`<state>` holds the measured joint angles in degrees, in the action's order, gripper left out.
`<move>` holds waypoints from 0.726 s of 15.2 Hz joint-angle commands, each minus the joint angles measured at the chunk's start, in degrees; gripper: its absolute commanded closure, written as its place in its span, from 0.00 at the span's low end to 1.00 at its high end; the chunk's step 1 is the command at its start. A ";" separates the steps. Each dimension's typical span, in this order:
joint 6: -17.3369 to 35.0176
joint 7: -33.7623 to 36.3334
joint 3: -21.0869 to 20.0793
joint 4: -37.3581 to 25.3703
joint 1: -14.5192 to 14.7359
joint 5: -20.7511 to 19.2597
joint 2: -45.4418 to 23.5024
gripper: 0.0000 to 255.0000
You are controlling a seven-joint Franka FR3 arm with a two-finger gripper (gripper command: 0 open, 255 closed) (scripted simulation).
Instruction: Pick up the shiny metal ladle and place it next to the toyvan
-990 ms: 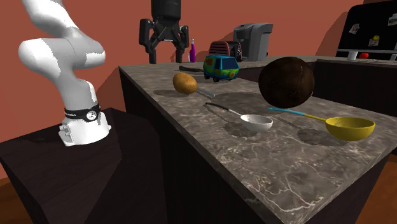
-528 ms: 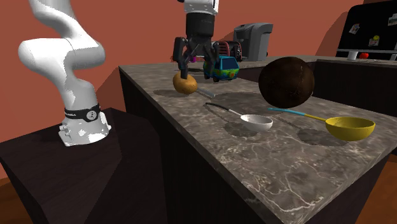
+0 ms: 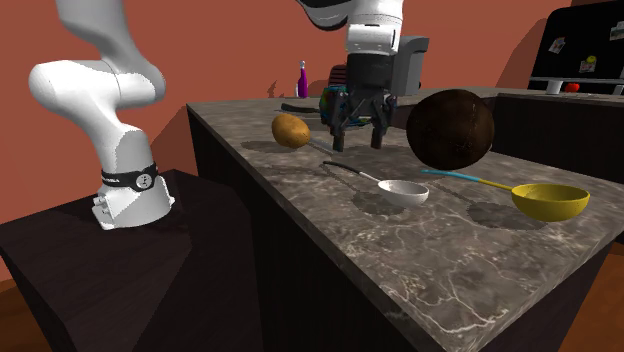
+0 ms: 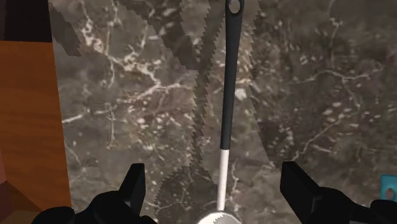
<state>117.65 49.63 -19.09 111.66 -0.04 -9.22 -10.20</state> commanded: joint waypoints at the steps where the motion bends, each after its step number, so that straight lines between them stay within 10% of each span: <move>1: 0.06 3.05 0.30 -3.65 0.80 -1.75 -4.10 0.00; 11: 5.18 3.91 0.94 -0.72 0.84 -3.07 -6.45 0.00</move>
<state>122.71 53.50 -18.16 110.90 0.79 -12.25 -16.58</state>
